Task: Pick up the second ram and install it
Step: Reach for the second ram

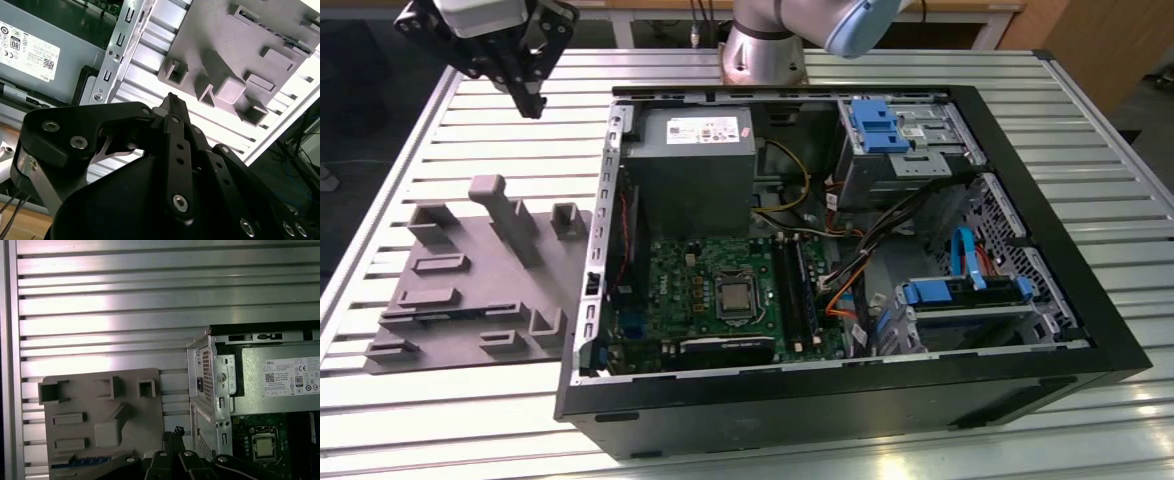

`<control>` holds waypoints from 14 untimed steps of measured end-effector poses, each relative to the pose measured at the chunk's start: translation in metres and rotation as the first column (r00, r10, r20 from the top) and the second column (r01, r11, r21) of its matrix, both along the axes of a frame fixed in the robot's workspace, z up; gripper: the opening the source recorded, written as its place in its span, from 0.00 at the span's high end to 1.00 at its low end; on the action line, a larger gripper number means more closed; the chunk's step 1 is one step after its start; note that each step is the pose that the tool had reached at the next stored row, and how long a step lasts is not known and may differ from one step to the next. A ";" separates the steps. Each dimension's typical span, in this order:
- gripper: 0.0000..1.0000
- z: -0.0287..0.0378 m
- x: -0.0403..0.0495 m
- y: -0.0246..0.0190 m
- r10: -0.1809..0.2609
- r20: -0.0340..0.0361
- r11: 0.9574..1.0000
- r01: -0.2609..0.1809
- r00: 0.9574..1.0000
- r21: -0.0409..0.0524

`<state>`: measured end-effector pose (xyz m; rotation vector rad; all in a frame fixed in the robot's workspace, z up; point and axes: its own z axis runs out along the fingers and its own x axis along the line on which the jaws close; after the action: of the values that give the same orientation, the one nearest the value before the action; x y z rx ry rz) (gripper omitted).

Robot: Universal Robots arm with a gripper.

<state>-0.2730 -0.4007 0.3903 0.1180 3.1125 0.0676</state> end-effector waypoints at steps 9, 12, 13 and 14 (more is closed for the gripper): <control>0.89 -0.0003 -0.0071 -0.0001 0.000 0.000 1.000 0.000 1.000 0.000; 0.89 -0.0004 -0.0096 -0.0001 0.000 0.000 1.000 0.000 1.000 0.000; 0.89 -0.0004 -0.0103 -0.0001 0.000 0.000 1.000 0.000 1.000 0.000; 0.89 -0.0004 -0.0111 -0.0001 0.000 0.000 1.000 0.000 1.000 0.000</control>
<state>-0.2841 -0.4008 0.3899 0.1180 3.1125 0.0675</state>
